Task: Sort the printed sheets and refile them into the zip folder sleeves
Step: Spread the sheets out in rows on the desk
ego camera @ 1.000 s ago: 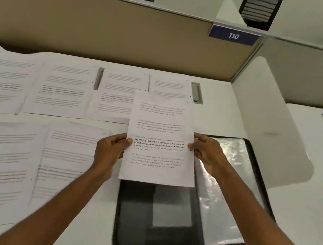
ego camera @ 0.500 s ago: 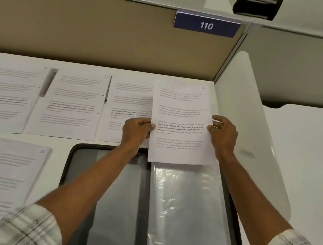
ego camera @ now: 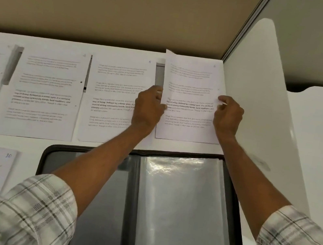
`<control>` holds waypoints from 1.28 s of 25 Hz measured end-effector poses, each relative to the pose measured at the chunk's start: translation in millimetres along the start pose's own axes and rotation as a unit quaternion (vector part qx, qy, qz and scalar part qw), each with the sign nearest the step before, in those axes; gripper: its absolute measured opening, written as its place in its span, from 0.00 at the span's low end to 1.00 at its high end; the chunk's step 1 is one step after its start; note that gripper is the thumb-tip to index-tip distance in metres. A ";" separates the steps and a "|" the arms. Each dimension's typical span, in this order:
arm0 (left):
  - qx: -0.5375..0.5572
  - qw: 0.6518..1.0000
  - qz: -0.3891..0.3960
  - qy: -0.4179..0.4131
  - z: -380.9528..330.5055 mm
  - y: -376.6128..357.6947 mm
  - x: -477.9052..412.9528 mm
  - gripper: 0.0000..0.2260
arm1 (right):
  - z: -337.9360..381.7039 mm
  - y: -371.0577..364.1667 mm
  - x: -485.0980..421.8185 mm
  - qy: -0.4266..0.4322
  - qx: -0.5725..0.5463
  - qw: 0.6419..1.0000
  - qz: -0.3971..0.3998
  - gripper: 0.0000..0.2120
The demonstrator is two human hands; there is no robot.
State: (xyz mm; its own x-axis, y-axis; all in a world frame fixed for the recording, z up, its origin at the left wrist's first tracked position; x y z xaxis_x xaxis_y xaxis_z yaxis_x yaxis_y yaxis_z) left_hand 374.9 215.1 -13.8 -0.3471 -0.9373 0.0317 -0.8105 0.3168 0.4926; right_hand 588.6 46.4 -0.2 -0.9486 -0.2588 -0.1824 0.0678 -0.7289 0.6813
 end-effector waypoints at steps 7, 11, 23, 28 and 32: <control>-0.118 0.959 0.054 -0.251 -22.8 -14.0 20.9 0.23 | 5.5 -24.7 43.7 0.090 0.022 0.995 0.044 0.15; -0.188 0.936 0.159 -0.250 -10.1 -32.0 38.3 0.22 | -1.0 -36.2 63.9 0.133 0.050 0.985 0.101 0.20; -0.159 0.937 0.133 -0.280 -6.2 -26.5 51.4 0.21 | -2.1 -25.6 67.6 0.184 0.103 0.970 0.118 0.23; -0.188 0.927 0.058 -0.318 -11.8 22.8 68.0 0.21 | 41.7 -7.3 116.5 0.215 0.103 0.964 0.119 0.29; -0.213 0.929 0.020 -0.303 4.7 106.3 111.6 0.22 | 91.0 -6.2 219.7 0.252 0.075 0.947 0.182 0.29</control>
State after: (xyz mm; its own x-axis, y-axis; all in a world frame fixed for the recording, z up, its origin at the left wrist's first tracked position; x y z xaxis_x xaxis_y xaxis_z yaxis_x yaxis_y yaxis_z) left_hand 247.7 144.9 38.0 -0.6789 -0.6308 -0.3756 -0.5770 0.1421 0.8043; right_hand 351.6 51.7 20.0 -0.5999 -0.7732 -0.2054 0.2810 -0.4440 0.8508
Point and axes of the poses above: each hand's wrist, its own x-axis away from the middle knuckle, its own y-axis out of the back of the hand, z = x × y, the point moved 7 cm from there along -x, towards the middle knuckle, and after that the axes turned 12 degrees about -z, right-handed, at the moved point
